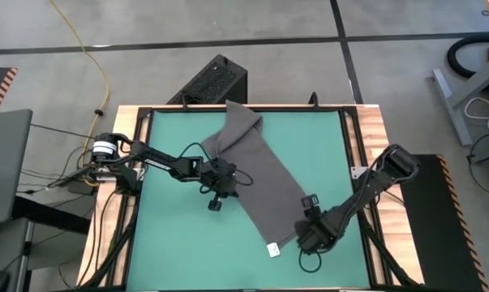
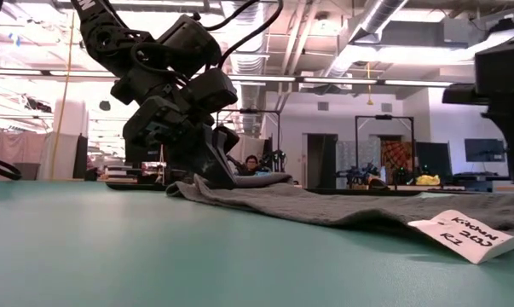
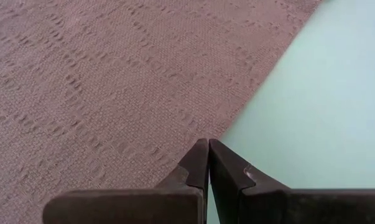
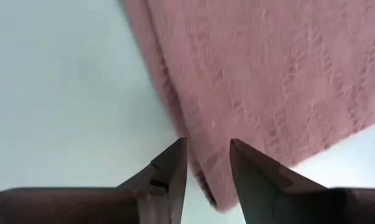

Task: Roll towel
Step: Fold the gray towel

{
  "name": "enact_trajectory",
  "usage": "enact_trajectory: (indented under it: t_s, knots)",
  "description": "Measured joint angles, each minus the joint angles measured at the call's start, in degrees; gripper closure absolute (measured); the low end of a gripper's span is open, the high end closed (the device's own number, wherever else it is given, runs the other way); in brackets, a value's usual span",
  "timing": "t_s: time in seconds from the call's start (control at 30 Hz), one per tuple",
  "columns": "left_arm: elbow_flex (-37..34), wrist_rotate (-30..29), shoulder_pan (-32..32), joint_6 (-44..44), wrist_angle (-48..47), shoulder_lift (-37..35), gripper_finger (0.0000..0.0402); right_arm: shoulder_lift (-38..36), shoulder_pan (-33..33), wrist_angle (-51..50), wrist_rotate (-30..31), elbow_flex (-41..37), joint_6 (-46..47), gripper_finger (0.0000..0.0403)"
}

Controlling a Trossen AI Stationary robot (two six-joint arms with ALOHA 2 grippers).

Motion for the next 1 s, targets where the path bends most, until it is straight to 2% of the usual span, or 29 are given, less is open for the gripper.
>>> enact_trajectory:
  t_s: [0.4, 0.6, 0.7, 0.87, 1.0]
  knots:
    - [0.00, 0.00, 0.00, -0.02, -0.44, 0.00, 0.0401, 0.24, -0.06, 0.49, -0.20, -0.40, 0.03, 0.0293]
    - [0.00, 0.00, 0.00, 0.00, -0.44, 0.00, 0.0401, 0.24, -0.01, 0.25, -0.40, -1.46, 1.31, 0.0298]
    - [0.00, 0.00, 0.00, 0.18, -0.42, 0.00, 0.0401, 0.24, -0.01, 0.10, -0.37, -1.49, 1.51, 0.0320]
    - [0.00, 0.00, 0.00, 0.22, -0.40, 0.00, 0.0401, 0.24, -0.01, -0.45, -0.35, -1.49, 1.26, 0.0388]
    - [0.00, 0.24, 0.00, -0.05, 0.11, -0.16, 0.0401, 0.24, -0.06, -3.35, -0.04, -1.15, 2.88, 0.0387]
